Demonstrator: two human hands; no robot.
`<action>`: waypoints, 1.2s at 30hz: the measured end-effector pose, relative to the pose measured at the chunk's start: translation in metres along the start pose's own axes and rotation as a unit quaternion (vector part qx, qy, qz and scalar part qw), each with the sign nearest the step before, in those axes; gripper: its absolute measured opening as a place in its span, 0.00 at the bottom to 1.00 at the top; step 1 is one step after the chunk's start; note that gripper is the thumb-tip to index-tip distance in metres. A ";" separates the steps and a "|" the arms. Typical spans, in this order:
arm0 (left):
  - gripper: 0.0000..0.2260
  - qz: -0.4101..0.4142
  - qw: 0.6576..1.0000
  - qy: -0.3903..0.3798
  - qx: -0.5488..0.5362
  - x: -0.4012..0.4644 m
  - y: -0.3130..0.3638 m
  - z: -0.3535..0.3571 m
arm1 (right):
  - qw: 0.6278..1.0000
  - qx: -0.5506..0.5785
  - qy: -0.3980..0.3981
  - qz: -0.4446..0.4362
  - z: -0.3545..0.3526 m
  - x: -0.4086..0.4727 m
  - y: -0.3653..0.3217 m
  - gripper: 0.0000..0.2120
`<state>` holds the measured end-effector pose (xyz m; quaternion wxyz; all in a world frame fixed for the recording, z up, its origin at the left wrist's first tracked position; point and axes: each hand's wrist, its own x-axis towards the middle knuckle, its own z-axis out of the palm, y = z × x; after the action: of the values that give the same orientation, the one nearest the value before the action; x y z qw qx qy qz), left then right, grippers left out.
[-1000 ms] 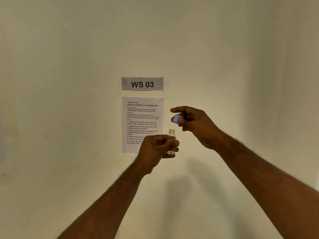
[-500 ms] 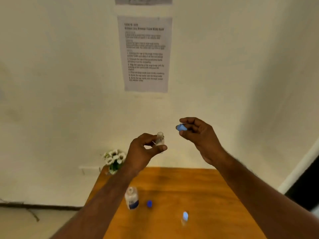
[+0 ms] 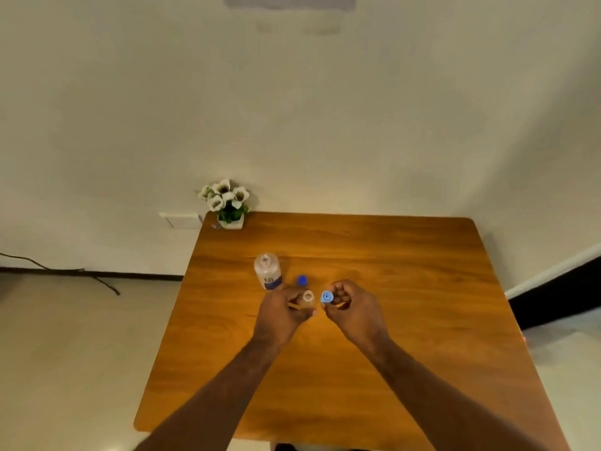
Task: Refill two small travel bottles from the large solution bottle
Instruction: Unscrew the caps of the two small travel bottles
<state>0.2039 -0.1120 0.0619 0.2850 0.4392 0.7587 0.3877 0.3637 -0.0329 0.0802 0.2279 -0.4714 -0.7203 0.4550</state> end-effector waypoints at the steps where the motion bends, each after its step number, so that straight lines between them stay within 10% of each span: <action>1: 0.16 -0.013 1.000 -0.009 0.007 0.000 -0.010 0.005 | 1.000 -0.010 0.000 0.017 0.011 -0.002 0.012 0.11; 20: 0.17 -0.061 0.992 -0.072 0.089 0.021 -0.098 0.041 | 0.982 -0.165 -0.026 0.088 0.091 0.019 0.102 0.11; 25: 0.32 -0.076 0.984 -0.104 0.124 0.023 -0.093 0.040 | 0.979 -0.178 -0.045 0.091 0.088 0.016 0.104 0.20; 36: 0.37 0.062 0.983 -0.114 0.131 0.029 -0.016 0.065 | 0.983 -0.152 0.008 0.099 0.005 -0.039 0.101 0.21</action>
<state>0.2343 -0.0695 0.0109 0.2855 0.5600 0.7367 0.2492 0.4250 -0.0553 -0.0059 0.1134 -0.5734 -0.7287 0.3569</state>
